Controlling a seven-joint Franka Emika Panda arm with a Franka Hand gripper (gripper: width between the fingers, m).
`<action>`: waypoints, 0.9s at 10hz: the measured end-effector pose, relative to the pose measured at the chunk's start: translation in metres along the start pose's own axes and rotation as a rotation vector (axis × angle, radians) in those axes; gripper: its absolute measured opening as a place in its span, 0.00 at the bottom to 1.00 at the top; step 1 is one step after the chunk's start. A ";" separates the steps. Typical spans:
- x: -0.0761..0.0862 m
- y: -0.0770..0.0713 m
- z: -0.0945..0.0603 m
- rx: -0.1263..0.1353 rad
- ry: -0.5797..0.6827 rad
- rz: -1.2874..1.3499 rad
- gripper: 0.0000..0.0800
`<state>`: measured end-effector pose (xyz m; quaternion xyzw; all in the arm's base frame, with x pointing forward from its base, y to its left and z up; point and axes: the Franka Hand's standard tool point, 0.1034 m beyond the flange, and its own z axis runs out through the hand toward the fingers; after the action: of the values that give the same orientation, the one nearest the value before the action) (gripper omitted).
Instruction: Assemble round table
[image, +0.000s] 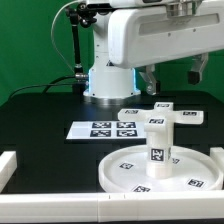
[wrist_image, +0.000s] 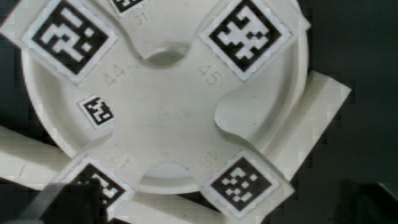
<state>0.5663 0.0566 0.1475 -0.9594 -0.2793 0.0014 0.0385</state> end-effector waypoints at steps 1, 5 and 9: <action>0.000 0.002 0.000 -0.013 -0.003 -0.109 0.81; 0.000 0.008 0.000 -0.065 -0.014 -0.569 0.81; -0.001 0.015 0.002 -0.078 -0.032 -0.885 0.81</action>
Offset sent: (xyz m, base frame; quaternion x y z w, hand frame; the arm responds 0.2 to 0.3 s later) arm 0.0065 -0.0004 0.0033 -0.0236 -0.0089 -0.2712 0.9622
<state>0.5728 0.0437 0.1442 -0.7482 -0.6634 -0.0112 -0.0052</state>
